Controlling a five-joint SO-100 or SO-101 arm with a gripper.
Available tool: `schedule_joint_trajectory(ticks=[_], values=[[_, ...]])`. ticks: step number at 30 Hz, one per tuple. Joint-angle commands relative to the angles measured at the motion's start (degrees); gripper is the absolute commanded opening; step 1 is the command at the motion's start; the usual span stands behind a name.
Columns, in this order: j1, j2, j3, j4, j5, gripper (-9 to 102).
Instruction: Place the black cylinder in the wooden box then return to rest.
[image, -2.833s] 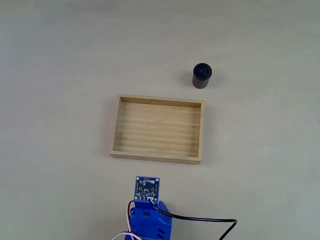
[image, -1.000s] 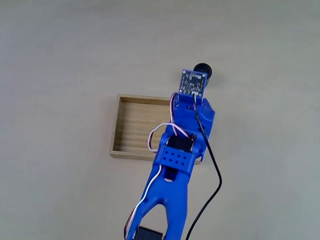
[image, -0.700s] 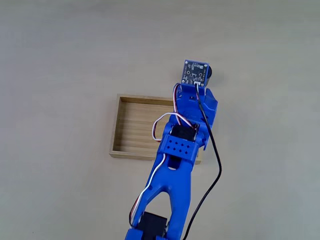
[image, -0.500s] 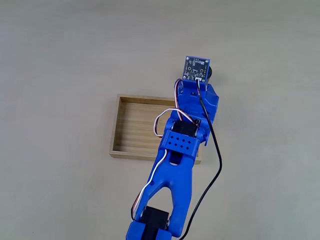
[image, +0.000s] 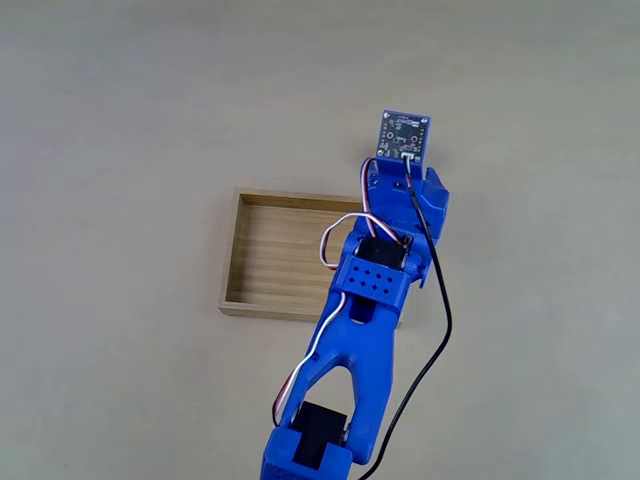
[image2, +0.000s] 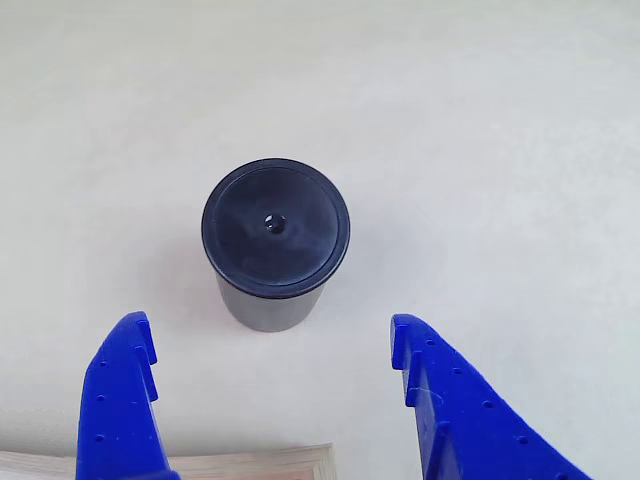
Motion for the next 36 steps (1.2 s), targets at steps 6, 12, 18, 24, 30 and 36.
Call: schedule_joint_trajectory(ticks=[6,12,18,24,30,36], values=[[0.4,0.5,-9.5,-2.5,0.4,36],[0.4,3.7,-13.2,-2.5,0.4,36],[0.2,6.6,-16.5,-2.5,0.4,36],[-0.3,9.6,-20.2,-2.5,0.4,36],[-0.5,12.4,-23.9,-2.5,0.4,36],[-1.0,15.1,-27.8,-2.5,0.4,36]])
